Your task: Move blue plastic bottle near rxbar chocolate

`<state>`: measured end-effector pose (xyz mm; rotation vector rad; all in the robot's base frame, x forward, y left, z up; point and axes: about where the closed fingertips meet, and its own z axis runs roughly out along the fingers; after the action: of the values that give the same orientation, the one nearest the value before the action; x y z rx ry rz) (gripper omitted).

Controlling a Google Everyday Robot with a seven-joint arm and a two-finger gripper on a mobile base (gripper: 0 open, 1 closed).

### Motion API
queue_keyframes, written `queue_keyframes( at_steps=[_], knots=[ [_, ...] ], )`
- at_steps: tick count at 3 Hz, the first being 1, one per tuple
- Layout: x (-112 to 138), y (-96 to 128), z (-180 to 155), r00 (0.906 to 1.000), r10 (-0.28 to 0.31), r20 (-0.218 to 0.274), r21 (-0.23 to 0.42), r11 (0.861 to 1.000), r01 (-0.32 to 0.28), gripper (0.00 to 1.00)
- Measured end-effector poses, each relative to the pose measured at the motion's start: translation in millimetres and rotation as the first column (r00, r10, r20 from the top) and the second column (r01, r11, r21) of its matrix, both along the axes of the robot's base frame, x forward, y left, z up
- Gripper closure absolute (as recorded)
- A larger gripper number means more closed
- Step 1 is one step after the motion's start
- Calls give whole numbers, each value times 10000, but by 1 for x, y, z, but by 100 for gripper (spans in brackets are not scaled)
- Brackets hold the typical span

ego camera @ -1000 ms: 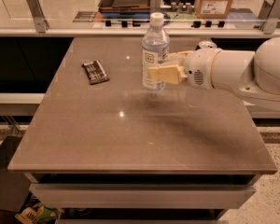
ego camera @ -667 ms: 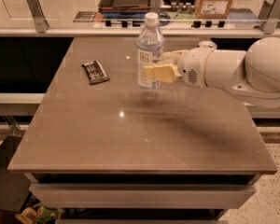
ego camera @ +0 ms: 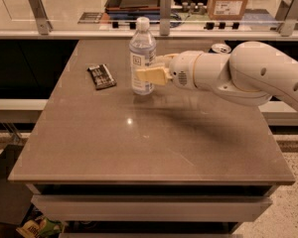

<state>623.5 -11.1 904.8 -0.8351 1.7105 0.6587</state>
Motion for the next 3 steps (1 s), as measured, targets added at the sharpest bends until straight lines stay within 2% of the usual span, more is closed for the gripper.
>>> queue_keyframes(
  at_steps=[3],
  knots=[
    [50,66,-4,9980,598,-212,434,9973,-589,100]
  ],
)
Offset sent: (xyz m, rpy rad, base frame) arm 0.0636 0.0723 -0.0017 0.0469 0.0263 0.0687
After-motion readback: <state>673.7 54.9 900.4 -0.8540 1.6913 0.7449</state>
